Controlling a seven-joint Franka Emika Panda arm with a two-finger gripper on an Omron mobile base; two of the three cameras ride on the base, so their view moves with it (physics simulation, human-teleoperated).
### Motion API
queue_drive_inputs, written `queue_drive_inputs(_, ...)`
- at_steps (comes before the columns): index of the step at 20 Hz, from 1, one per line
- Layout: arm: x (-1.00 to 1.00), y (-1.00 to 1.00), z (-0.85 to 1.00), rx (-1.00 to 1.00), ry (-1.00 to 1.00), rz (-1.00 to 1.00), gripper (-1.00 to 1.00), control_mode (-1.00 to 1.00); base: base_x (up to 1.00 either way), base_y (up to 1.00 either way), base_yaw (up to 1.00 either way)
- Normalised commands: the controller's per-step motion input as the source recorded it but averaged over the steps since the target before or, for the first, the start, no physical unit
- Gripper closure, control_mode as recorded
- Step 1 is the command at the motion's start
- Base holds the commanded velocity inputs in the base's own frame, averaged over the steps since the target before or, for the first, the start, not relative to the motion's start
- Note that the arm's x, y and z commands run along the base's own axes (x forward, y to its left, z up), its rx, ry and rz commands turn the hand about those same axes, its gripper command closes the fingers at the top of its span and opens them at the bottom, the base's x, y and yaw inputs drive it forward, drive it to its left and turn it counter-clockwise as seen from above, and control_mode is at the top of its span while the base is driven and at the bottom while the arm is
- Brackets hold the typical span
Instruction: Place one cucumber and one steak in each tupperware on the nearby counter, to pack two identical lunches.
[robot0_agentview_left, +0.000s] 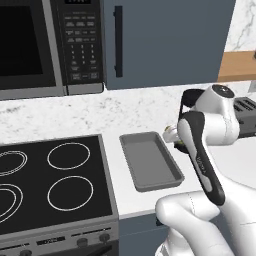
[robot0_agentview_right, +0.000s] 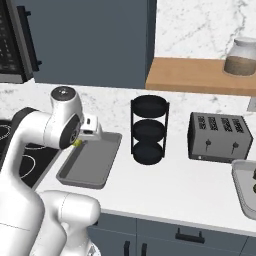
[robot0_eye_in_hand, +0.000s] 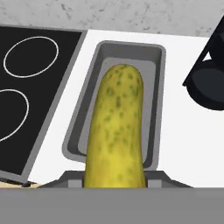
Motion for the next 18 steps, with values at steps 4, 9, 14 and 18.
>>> queue_drive_inputs(4,0.41,-0.13,-0.68,0.01,0.0,0.0,1.0,-1.0,0.0,0.0,0.0)
queue_drive_inputs(9,0.56,0.22,-0.59,0.0,0.0,-0.01,1.0,-1.0,0.0,0.0,0.0)
queue_drive_inputs(14,0.63,0.25,-0.51,0.0,0.0,-0.03,1.0,-1.0,0.0,0.0,0.0)
queue_drive_inputs(18,0.56,0.09,-0.53,0.0,0.01,-0.02,1.0,-1.0,0.0,0.0,0.0)
